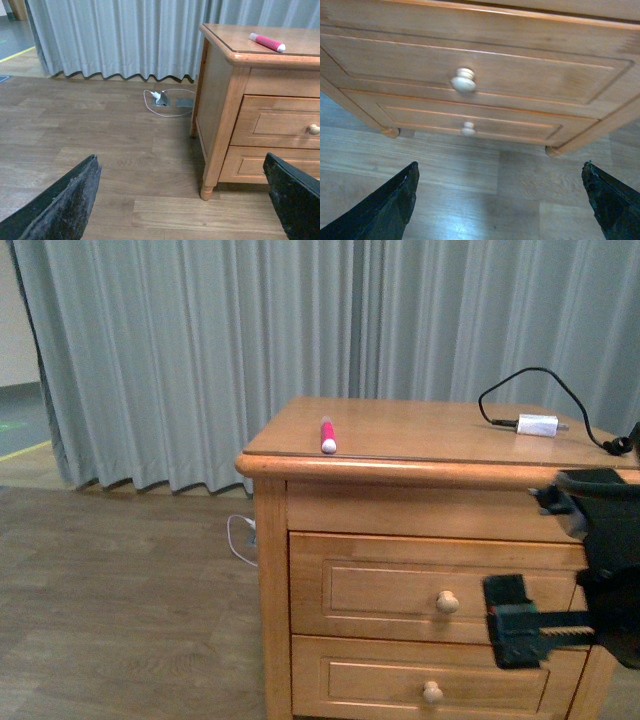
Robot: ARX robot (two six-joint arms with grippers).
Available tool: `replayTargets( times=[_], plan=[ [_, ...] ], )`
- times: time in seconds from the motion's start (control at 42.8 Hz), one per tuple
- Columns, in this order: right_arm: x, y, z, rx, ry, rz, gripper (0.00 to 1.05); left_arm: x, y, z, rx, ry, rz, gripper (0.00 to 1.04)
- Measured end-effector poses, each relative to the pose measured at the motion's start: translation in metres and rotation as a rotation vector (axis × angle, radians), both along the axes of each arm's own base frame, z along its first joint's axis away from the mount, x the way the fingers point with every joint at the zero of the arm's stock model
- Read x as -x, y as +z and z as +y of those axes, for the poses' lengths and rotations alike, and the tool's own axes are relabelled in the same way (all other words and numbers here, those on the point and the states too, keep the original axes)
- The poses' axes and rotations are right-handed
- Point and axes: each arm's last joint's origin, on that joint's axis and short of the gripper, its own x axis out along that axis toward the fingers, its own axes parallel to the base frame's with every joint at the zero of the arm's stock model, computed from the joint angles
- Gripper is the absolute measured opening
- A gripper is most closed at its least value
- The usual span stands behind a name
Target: Place pink marker in drawer with both arms
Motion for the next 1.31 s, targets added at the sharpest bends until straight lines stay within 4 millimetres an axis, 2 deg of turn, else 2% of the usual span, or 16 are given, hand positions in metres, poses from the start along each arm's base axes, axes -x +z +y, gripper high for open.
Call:
replayTargets(
  times=[0.187,0.398,0.678,0.865,1.052,1.076,1.309],
  plan=[
    [-0.044,-0.031,0.024,0.029,0.025,-0.016,0.96,0.000,0.000,0.000,0.000,0.000,0.000,0.99],
    [-0.079,-0.047,0.041,0.033,0.003,-0.052,0.96,0.000,0.000,0.000,0.000,0.000,0.000,0.99],
    [-0.103,-0.059,0.049,-0.009,-0.027,-0.062,0.96,0.000,0.000,0.000,0.000,0.000,0.000,0.99],
    [-0.107,-0.070,0.045,-0.001,-0.051,-0.044,0.96,0.000,0.000,0.000,0.000,0.000,0.000,0.99],
    [-0.109,-0.071,0.041,-0.001,-0.072,-0.047,0.96,0.000,0.000,0.000,0.000,0.000,0.000,0.99],
    [-0.109,-0.071,0.041,-0.001,-0.075,-0.048,0.95,0.000,0.000,0.000,0.000,0.000,0.000,0.99],
    [-0.110,-0.072,0.037,0.010,-0.093,-0.047,0.53,0.000,0.000,0.000,0.000,0.000,0.000,0.99]
  ],
)
